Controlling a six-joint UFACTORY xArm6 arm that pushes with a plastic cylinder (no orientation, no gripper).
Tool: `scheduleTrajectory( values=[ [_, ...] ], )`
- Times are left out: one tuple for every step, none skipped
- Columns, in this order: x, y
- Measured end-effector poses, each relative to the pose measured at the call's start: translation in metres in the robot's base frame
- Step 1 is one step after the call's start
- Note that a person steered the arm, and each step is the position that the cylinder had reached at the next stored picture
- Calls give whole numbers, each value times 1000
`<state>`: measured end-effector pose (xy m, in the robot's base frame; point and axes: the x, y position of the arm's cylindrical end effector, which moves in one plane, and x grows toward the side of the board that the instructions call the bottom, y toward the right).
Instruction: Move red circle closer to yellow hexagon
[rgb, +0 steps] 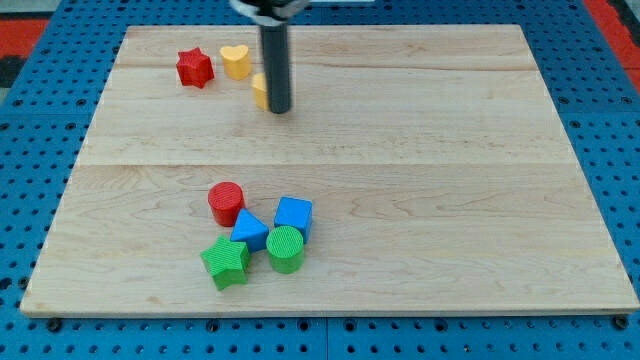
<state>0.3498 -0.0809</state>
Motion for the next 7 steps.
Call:
scheduleTrajectory(
  values=[
    [16,-12],
    [55,-61],
    [106,-107],
    [140,-112],
    [175,-91],
    [179,-57],
    [160,-37]
  ],
)
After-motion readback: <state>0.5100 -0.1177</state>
